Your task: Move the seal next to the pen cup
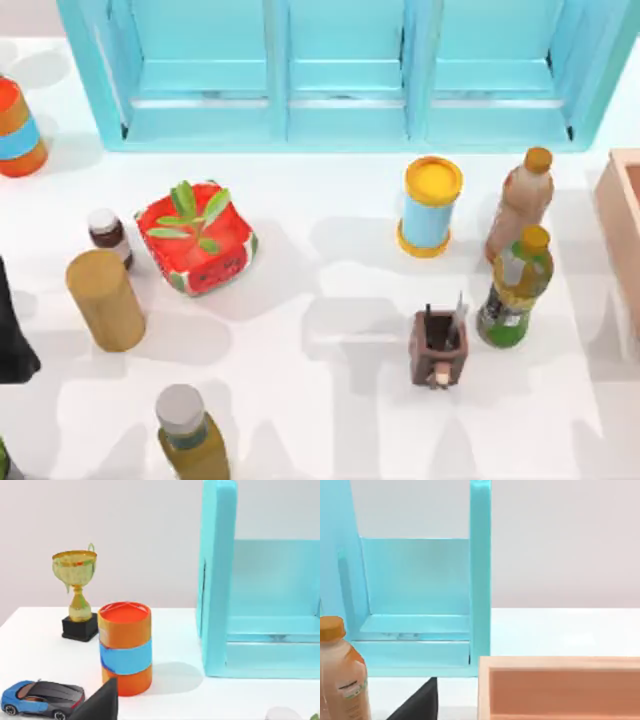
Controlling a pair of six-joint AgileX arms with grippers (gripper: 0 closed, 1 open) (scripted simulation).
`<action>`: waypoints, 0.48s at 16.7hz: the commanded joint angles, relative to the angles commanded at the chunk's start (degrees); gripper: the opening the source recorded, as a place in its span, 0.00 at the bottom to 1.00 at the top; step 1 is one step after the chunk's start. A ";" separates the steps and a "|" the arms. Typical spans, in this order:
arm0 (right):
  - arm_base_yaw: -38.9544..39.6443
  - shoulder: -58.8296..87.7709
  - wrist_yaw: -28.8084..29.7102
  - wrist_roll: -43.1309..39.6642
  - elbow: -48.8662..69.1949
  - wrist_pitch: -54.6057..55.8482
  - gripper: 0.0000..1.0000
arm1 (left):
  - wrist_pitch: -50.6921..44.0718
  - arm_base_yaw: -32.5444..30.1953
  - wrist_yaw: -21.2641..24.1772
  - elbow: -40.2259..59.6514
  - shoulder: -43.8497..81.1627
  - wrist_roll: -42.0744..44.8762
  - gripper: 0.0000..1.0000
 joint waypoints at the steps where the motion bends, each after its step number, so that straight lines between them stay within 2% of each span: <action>1: 0.00 0.00 0.00 0.00 0.00 0.00 1.00 | 0.00 0.00 0.00 0.00 0.00 0.00 1.00; 4: 0.00 0.00 0.00 0.00 0.00 0.00 1.00 | -1.64 0.29 -0.01 1.76 1.78 0.30 1.00; 8: 0.00 0.00 0.00 0.00 0.00 0.00 1.00 | -10.53 1.84 -0.02 12.17 12.68 1.97 1.00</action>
